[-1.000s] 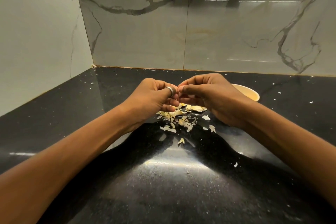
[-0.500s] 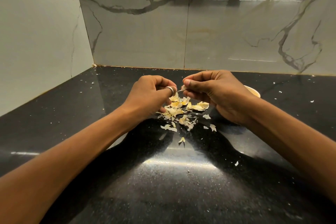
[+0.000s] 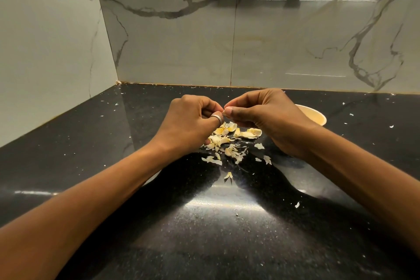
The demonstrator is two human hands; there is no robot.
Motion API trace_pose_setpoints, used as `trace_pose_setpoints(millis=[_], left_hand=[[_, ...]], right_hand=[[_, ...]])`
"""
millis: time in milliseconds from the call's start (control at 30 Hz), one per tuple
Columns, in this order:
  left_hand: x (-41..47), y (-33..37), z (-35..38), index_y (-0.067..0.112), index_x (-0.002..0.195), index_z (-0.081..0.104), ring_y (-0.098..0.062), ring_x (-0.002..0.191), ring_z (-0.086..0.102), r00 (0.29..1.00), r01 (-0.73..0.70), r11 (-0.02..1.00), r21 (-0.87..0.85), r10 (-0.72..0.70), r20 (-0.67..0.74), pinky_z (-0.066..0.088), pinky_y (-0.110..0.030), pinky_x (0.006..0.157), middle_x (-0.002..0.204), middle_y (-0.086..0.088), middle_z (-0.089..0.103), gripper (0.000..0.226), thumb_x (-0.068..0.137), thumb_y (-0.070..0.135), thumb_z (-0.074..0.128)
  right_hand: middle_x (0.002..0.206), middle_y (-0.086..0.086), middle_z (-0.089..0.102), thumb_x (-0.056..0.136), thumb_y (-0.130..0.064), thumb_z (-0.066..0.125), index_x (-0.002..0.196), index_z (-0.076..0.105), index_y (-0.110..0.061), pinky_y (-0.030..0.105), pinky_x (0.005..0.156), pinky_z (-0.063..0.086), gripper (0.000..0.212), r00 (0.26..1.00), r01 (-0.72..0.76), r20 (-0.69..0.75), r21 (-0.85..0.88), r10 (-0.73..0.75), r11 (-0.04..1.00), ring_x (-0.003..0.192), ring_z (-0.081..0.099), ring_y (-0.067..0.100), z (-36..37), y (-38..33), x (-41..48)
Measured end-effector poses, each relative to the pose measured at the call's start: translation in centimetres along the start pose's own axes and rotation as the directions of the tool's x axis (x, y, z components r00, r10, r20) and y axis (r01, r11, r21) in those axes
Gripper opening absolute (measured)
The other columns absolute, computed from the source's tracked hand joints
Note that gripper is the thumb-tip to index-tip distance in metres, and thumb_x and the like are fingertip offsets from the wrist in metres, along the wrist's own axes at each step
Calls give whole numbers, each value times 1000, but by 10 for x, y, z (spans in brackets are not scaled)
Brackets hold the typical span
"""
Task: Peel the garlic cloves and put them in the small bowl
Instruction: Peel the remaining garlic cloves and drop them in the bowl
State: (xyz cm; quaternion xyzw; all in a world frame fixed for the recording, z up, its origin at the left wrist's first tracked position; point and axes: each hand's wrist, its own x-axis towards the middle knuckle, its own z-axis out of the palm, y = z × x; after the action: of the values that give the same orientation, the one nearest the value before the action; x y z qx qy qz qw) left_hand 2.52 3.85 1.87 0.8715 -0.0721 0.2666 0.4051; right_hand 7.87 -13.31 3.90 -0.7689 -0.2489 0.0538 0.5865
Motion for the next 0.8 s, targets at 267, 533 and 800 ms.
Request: trace_pose_setpoints(millis=[267,533,800], left_hand=[[-2,10,-3,9,89,73,-8,66,67,968,240,948,-210,-217,125,60,-29,57,79,-10,71,10,94,7,64],[0,13,-5,1,85,71,-8,59,64,894,447,749,-488,-388,224,58,-23,55,67,-6,68,11,93,2,63],[3,12,-6,0,86,72,-8,59,66,866,496,650,-576,-415,278,57,-22,52,69,-5,70,12,93,3,63]], right_hand=[[82,11,74,87,-3,73,89,76,-3,19,62,54,3,995,-100,25,134,97,986,70,66,11,1,-2,-1],[82,14,73,88,6,67,88,73,2,18,63,57,7,979,-205,70,348,192,915,71,69,14,4,-6,-3],[78,9,72,90,4,64,96,69,2,13,58,55,9,958,-284,125,507,257,814,64,69,8,6,-13,-7]])
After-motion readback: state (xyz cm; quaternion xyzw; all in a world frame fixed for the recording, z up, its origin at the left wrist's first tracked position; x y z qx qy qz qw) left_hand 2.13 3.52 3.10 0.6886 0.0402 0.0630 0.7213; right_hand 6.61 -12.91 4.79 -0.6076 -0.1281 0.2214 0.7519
